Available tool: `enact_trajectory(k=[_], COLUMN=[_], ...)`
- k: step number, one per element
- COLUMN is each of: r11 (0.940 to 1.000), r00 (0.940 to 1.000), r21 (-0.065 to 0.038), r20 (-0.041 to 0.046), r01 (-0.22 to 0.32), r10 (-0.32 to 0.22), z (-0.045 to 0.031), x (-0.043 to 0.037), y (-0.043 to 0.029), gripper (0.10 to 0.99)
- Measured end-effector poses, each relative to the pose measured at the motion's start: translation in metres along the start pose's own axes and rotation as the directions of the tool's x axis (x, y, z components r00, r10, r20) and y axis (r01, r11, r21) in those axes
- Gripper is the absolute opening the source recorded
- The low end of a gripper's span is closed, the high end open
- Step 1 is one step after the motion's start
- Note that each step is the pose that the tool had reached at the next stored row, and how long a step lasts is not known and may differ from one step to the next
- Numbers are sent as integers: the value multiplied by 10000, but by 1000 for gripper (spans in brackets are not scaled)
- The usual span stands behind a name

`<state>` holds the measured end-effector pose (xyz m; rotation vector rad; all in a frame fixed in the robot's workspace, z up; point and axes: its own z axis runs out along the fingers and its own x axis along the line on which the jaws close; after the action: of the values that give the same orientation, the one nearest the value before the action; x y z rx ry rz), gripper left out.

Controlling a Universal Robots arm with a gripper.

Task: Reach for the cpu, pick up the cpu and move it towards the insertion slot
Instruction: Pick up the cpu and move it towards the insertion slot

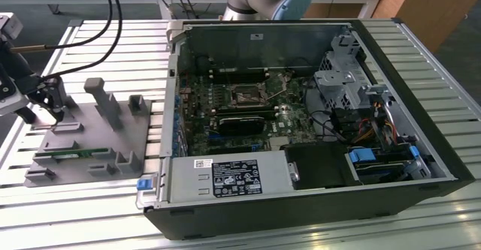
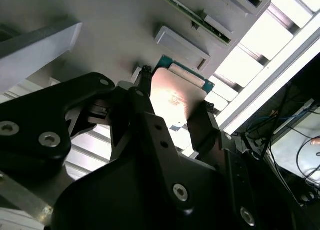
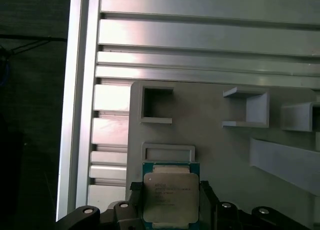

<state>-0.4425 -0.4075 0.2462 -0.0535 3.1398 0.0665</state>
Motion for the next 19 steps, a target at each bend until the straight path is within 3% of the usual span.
enact_trajectory(k=[19], r11=[10000], r00=[10000], r21=[0], r20=[1], r01=[0], r10=[0], z=[-232], x=[-1], y=[10], gripper=[537])
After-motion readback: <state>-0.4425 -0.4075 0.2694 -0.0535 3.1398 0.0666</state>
